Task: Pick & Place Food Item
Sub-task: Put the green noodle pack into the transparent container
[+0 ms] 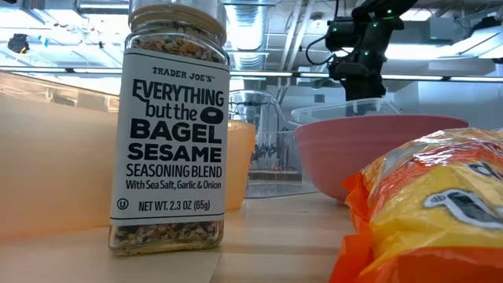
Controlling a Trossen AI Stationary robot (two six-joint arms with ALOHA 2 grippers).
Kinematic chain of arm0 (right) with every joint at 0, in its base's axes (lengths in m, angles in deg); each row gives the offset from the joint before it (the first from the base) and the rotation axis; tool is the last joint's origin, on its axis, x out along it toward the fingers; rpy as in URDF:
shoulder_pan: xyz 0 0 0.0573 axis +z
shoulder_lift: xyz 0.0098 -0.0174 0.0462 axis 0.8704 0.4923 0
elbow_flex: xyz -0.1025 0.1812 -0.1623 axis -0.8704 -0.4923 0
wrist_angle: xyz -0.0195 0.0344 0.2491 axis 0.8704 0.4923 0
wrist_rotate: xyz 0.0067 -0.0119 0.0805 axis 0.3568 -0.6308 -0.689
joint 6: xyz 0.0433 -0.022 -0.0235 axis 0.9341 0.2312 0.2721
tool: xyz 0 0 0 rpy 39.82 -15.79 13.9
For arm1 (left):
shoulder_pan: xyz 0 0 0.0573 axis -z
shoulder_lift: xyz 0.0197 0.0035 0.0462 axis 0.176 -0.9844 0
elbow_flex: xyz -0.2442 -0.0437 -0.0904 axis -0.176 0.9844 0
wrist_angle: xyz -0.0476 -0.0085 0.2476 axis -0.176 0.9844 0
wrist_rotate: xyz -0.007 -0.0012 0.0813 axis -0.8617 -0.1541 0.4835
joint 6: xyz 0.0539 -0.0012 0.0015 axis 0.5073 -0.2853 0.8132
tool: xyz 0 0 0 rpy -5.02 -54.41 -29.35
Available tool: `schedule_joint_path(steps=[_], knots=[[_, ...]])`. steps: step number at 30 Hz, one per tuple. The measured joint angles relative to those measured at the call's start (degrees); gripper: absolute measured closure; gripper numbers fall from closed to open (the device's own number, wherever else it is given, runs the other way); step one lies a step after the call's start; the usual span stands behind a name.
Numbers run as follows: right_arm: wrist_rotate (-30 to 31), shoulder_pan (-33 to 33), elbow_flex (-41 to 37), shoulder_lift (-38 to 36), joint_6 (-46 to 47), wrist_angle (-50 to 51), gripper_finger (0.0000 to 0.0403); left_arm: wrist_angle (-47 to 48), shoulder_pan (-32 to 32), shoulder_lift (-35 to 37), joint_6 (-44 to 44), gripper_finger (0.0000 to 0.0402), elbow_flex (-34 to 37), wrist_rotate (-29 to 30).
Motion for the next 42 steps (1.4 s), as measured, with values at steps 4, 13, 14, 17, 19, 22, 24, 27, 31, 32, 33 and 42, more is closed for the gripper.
schedule_joint_path(steps=[4,13,14,17,19,22,24,27,31,32,33,42], knots=[[1.5,1.4,0.0,1.7,1.9,0.0,0.0147,0.0,0.0,0.0,0.0,0.0289,0.0,-0.5],[-0.4,3.6,0.0,6.8,2.3,0.9,0.0147,0.0,0.0,0.0,0.0,0.0289,0.0,-0.6],[-0.6,3.5,0.0,7.4,2.3,1.2,0.0147,0.0,0.0,0.0,0.0,0.0289,0.0,-0.6],[0.5,3.3,0.0,8.7,2.3,1.4,0.0147,0.0,0.0,0.0,0.0,0.0289,0.0,-0.6],[0.7,2.7,0.0,9.2,2.3,1.1,0.0147,0.0,0.0,0.0,0.0,0.0289,0.0,-0.6],[3.2,1.5,0.0,9.8,2.3,1.2,0.0147,0.0,0.0,0.0,0.0,0.0289,0.0,-0.6],[6.0,0.6,0.0,10.2,2.3,1.7,0.0147,0.0,0.0,0.0,0.0,0.0289,0.0,-0.6],[9.3,-0.4,0.0,10.1,2.3,2.1,0.0147,0.0,0.0,0.0,-0.1,0.0289,0.0,-0.6],[12.4,-0.4,0.0,8.9,2.2,2.1,0.0147,0.0,0.0,0.0,-0.2,0.0289,0.0,-0.6],[13.1,-0.3,0.0,8.3,2.1,2.1,0.0147,0.0,0.0,0.0,-0.2,0.0289,0.0,-0.6],[13.6,-0.1,0.0,7.7,2.1,2.1,0.0147,0.0,0.0,0.0,-0.2,0.0289,0.0,-0.6],[7.2,3.1,0.0,1.7,2.6,-0.5,0.0148,0.0,0.0,0.0,0.0,0.0289,0.0,-0.6]])
